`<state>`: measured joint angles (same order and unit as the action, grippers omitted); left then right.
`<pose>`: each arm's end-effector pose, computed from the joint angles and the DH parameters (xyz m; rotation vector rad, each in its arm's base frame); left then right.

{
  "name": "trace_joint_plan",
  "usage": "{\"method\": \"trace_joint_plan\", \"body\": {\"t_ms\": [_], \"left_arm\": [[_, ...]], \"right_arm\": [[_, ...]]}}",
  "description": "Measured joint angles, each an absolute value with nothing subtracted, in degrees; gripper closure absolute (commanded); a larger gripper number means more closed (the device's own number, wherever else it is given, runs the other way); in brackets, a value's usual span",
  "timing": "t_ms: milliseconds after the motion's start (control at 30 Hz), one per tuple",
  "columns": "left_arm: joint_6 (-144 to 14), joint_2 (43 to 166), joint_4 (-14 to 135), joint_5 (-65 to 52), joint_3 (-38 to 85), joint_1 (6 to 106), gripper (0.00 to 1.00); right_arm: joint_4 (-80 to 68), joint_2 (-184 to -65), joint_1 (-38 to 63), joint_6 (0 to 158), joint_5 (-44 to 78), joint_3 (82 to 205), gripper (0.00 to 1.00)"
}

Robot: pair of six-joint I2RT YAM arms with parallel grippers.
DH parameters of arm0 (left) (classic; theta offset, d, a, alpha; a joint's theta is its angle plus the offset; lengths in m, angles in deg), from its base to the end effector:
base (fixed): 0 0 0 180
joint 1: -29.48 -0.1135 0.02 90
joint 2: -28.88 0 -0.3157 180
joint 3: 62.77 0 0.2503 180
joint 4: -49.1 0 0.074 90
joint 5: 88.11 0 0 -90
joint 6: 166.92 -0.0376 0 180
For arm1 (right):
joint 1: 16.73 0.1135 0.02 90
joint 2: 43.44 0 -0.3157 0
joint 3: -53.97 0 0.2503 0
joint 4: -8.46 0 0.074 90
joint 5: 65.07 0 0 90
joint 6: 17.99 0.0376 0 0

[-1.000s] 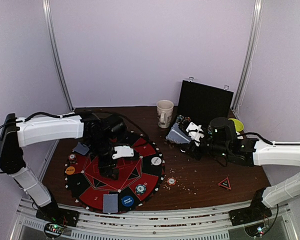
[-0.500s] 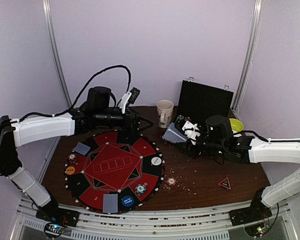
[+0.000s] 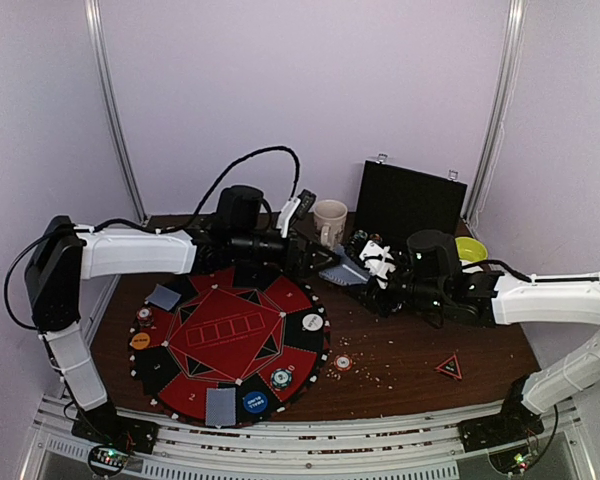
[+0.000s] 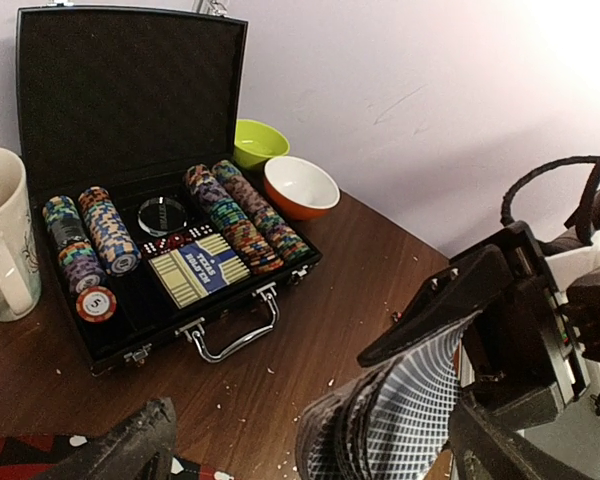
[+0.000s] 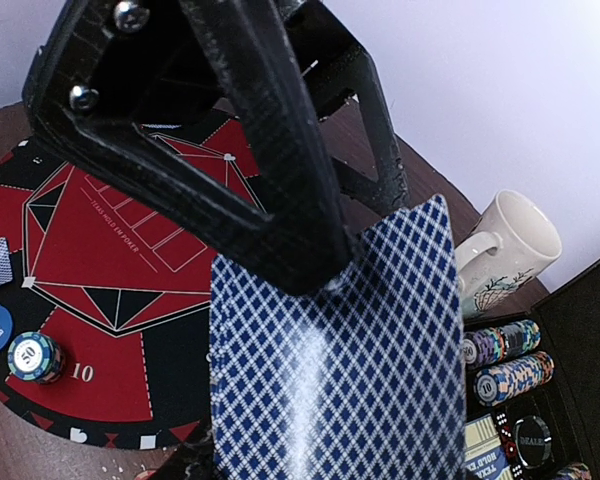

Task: Distribute texas hold em gaming equipment
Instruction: Pick up the poker card from the face-down deck piles.

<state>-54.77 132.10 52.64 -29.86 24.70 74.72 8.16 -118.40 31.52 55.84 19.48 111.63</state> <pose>0.2909 -0.3215 0.3179 0.8126 1.9187 -1.2872 0.1860 0.2137 0.3103 -1.0703 1.5746 0.4718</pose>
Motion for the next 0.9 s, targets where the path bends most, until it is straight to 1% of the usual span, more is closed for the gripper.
{"method": "trace_joint_plan", "body": {"t_ms": [67, 167, 233, 333, 467, 533, 567, 667, 767, 900], "left_arm": [[-55.5, 132.7, 53.4, -29.9, 25.7, 74.7, 0.10], [-56.4, 133.3, 54.1, -30.1, 26.9, 74.9, 0.24], [-57.2, 133.7, 54.5, -30.6, 27.9, 74.9, 0.30], [-58.3, 134.8, 55.8, -31.8, 29.5, 75.0, 0.31], [-59.8, 135.3, 57.4, -33.0, 30.2, 75.0, 0.25], [-60.5, 135.4, 57.9, -33.7, 30.3, 75.0, 0.25], [-60.8, 135.5, 58.2, -33.8, 30.5, 75.1, 0.28], [-61.3, 135.8, 59.3, -33.2, 31.1, 75.3, 0.41], [-61.8, 136.0, 60.5, -31.8, 31.4, 75.5, 0.53], [-62.2, 136.0, 60.6, -32.3, 31.4, 75.5, 0.60]], "right_arm": [[8.3, -118.4, 31.5, 55.8, 19.5, 111.6, 0.52], [8.5, -118.5, 31.5, 55.8, 19.5, 111.6, 0.52], [8.5, -118.6, 31.5, 55.9, 19.5, 111.6, 0.52], [8.5, -118.7, 31.5, 55.9, 19.5, 111.6, 0.52], [8.6, -118.7, 31.5, 55.8, 19.5, 111.6, 0.52], [8.6, -118.7, 31.5, 55.9, 19.5, 111.6, 0.52], [8.6, -118.7, 31.5, 55.9, 19.5, 111.6, 0.52], [8.7, -118.7, 31.5, 55.9, 19.5, 111.6, 0.52], [8.9, -118.7, 31.5, 55.9, 19.5, 111.6, 0.52], [8.9, -118.7, 31.5, 55.9, 19.5, 111.6, 0.52]]}}
